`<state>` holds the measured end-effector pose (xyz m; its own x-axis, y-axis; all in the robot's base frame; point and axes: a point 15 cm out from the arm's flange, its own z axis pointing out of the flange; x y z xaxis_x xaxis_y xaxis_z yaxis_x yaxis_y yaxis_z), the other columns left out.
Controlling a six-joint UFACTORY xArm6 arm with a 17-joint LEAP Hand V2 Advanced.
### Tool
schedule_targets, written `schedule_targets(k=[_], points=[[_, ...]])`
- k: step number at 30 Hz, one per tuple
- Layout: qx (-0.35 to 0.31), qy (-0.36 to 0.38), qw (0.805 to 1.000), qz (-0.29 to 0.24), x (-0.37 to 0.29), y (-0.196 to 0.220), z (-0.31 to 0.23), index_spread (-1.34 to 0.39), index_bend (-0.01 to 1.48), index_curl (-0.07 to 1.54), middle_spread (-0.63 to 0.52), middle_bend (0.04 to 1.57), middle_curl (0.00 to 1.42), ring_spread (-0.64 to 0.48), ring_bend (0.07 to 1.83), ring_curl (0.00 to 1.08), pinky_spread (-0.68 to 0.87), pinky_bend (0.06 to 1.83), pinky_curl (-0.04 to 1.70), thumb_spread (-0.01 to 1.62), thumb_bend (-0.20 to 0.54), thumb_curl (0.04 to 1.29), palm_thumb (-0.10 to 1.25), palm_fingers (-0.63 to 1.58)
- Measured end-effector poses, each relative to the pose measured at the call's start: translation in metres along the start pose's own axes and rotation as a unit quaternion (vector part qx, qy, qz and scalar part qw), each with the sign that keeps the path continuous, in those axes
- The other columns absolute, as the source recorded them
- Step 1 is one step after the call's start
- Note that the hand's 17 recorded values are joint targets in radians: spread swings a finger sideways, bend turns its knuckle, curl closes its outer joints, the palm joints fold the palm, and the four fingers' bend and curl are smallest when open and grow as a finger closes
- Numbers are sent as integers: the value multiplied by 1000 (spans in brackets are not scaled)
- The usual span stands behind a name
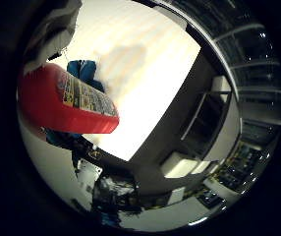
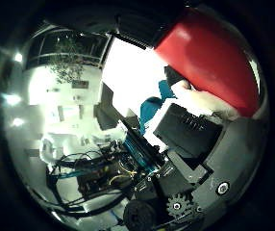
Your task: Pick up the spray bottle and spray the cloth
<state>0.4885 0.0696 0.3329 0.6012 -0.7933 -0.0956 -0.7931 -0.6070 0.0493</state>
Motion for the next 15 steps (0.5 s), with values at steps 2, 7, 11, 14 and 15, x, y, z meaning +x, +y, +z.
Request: schedule_targets(k=[2, 7, 11, 14, 15], points=[[-20, 17, 1000, -9, -1, -3, -8, -210, 1181, 753, -99, 1400, 663, -181, 1465, 671, -128, 1049, 1399, 629, -19, 927, 1039, 1153], [-60, 50, 996, -37, -15, -8, -11, -210, 1180, 757, -99, 1398, 663, -181, 1463, 674, -128, 1047, 1402, 626, -19, 928, 1038, 1157], [-88, 94, 990, -64, -24, -9, -13, -211, 1181, 760, -99, 1397, 664, -180, 1463, 675, -128, 1045, 1403, 622, -20, 930, 1030, 1156], [-105, 98, 986, -81, -41, -10, -11, -212, 1178, 763, -99, 1396, 664, -180, 1463, 675, -128, 1045, 1404, 617, -19, 933, 1031, 1156], [-110, 99, 985, -84, -46, -10, -10, -212, 1177, 764, -99, 1396, 664, -180, 1463, 675, -128, 1044, 1405, 616, -19, 934, 1031, 1156]])
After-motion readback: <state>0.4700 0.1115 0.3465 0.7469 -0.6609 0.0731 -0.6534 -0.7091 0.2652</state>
